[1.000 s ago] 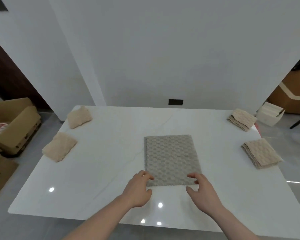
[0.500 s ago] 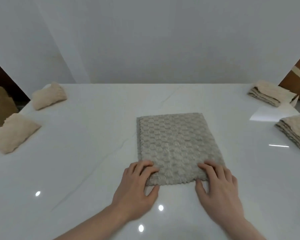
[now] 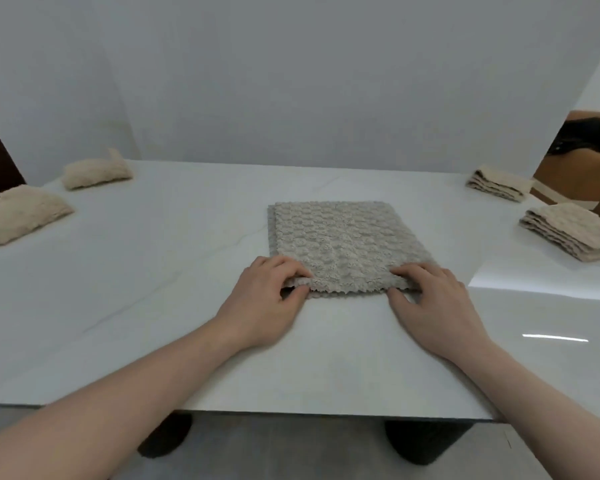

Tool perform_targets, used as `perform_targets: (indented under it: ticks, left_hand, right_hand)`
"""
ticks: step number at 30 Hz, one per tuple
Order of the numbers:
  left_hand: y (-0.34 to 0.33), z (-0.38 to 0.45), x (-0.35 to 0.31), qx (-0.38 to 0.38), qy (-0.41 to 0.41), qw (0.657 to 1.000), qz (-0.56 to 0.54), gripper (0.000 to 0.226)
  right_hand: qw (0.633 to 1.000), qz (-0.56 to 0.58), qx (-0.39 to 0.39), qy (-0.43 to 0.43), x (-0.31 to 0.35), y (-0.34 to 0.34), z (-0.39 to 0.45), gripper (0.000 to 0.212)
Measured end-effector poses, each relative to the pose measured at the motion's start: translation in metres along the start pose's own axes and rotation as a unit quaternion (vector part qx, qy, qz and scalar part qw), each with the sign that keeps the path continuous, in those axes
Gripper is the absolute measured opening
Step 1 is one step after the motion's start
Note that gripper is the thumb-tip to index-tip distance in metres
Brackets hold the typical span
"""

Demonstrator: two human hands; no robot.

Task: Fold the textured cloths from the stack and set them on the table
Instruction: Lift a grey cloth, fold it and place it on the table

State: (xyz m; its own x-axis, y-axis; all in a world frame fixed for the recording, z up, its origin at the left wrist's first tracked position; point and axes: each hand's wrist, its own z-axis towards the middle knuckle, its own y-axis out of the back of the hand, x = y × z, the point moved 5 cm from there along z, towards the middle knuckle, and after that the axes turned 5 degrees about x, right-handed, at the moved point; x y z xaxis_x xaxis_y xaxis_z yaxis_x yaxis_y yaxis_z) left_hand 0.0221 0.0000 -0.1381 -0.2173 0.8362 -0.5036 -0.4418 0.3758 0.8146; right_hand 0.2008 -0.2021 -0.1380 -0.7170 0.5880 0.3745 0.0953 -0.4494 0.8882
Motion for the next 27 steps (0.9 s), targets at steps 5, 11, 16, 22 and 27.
perform_targets:
  ticks: [5,11,16,22,27]
  left_hand:
    - [0.006,-0.002,-0.003,-0.013,0.017,1.0,0.01,0.021]
    - [0.015,-0.008,-0.003,-0.039,0.052,0.998,-0.001,0.031]
    - [0.015,0.002,0.013,-0.07,0.097,0.989,-0.087,0.022]
    - [0.018,0.006,0.021,-0.1,0.104,0.975,-0.168,0.008]
    - [0.019,0.005,0.023,-0.089,0.109,0.978,-0.154,0.009]
  right_hand:
    - [0.999,0.044,-0.01,-0.011,0.003,0.006,-0.004,0.03]
    - [0.999,0.03,-0.019,-0.028,0.007,0.012,-0.005,0.035]
    - [0.998,0.013,-0.024,-0.048,-0.003,0.009,0.001,0.034]
    - [0.998,0.02,-0.054,-0.025,-0.007,0.007,0.003,0.019]
    - [0.996,0.023,-0.083,-0.01,-0.006,0.01,0.002,0.015]
